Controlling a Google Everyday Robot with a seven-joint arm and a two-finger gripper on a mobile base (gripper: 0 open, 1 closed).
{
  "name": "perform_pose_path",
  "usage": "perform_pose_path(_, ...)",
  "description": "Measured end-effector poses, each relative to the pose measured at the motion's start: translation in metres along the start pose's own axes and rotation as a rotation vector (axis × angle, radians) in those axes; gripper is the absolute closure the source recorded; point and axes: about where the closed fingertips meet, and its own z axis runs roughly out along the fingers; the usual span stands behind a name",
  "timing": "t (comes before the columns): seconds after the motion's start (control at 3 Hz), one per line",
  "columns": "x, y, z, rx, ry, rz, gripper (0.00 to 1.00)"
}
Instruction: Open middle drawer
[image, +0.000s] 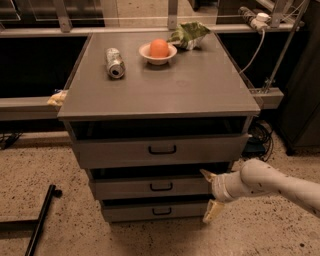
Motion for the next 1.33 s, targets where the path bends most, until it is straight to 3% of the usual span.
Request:
perform_pose_path(0.67,0.032,-0.036,0.035,-0.009,-0.01,-0.015,0.0)
perform_pose_path(1.33,0.035,-0.031,0.044,-0.034,0.014,-0.021,0.0)
